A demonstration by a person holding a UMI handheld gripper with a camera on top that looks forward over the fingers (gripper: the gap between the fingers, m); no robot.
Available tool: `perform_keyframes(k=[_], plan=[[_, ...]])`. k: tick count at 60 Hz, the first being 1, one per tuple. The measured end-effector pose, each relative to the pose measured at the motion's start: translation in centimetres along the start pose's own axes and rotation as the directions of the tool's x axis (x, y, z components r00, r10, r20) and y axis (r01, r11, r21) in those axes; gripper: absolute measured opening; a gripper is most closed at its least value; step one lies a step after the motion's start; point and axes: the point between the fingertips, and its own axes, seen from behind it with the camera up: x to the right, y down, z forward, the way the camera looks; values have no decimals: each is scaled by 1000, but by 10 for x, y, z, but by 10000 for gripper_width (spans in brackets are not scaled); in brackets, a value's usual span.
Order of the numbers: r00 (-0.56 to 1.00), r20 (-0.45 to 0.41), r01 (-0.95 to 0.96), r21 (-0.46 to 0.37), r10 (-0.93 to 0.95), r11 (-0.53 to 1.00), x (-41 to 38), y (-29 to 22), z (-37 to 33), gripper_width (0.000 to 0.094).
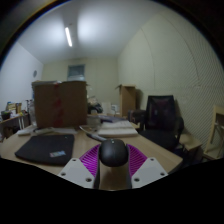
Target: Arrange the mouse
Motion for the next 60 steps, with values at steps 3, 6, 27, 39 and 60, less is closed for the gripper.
perform_keyframes(k=[3,6,27,39,60], plan=[[1000,23,11,25,-12,1000,-22,-23,-11,361],[998,57,3,40,-5,999,-50,-49,-17,362],[968,250,20,-28,-12,999,-239,-84,23,360],[962,267,101,-140,-61,985,-277,-31,57,359],[941,315,246,-377,-125,893,-289,40,50,393]])
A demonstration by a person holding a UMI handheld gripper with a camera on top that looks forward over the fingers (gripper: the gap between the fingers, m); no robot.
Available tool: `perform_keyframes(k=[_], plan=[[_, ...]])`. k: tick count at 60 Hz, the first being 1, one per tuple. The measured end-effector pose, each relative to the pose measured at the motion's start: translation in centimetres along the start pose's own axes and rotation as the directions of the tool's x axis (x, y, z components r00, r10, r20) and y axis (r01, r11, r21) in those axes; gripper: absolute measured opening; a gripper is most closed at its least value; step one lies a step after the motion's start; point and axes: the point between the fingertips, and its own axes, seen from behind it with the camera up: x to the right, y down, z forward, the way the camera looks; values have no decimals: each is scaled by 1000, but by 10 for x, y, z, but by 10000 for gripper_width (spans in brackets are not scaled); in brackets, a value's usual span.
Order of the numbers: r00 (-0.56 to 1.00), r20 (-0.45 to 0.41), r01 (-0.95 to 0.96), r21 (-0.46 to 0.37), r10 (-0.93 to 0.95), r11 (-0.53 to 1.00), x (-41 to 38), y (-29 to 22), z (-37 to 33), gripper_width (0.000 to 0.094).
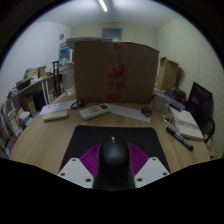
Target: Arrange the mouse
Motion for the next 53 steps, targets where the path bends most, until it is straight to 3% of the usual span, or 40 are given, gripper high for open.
perform_keyframes(k=[16,22,28,31,53], plan=[[996,37,-79,-51,81,996,-4,15,-1,444],[996,68,-51,-61,55,997,-7,15,-3,518],[992,120,-39,-79,49,996,-17,18,-15,868],[991,123,-47,-74,56,996,-16,18,-24,825],[979,189,-96,82,79,992,34,30,-158,850]])
